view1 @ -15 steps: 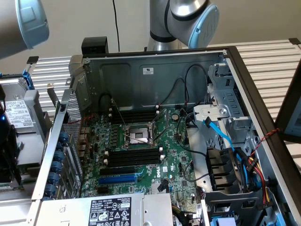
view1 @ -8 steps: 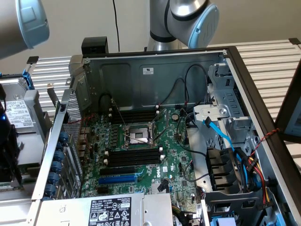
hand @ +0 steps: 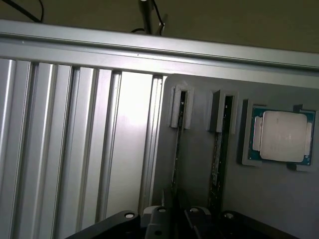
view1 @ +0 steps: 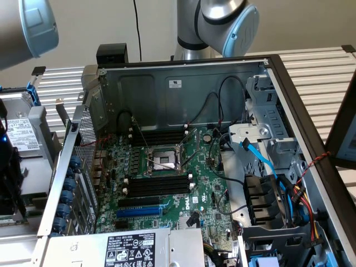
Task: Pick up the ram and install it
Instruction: 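Pick up the ram and move it above insertion slot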
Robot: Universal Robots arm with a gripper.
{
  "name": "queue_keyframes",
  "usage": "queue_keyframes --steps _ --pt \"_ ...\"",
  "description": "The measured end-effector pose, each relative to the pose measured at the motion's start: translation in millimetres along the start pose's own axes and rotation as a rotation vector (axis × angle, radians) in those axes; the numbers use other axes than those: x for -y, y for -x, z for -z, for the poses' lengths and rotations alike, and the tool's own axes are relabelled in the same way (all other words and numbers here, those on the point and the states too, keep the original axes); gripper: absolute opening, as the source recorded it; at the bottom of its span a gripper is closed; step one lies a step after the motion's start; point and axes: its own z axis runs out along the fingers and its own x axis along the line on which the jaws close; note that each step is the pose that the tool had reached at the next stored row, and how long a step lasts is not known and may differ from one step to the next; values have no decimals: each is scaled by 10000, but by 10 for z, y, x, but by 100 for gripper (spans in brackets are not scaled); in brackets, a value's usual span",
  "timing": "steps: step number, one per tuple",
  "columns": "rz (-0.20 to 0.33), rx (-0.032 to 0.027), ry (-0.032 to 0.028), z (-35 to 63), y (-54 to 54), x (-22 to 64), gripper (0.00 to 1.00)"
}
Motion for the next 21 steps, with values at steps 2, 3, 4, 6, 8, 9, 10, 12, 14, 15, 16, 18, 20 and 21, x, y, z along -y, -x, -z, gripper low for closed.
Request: queue_keyframes --steps 2,3,4,6,8,9,10,12,14,15,16,18,20,21 --pt "0 0 1 0 0 0 18" --pt "0 0 1 0 0 0 18" --pt "0 0 0 0 0 0 18" --pt "-1 0 0 0 0 0 20" --pt "-1 0 1 0 0 0 26" --pt "0 0 0 0 0 0 26" --pt "0 -1 1 0 0 0 26" --pt "0 0 1 0 0 0 26" --pt "0 0 1 0 0 0 24" --pt "0 0 0 0 0 0 24" --pt "0 0 0 0 0 0 24" --pt "0 0 0 0 0 0 17" --pt "0 1 0 0 0 0 17" --pt "-1 0 0 0 0 0 17"
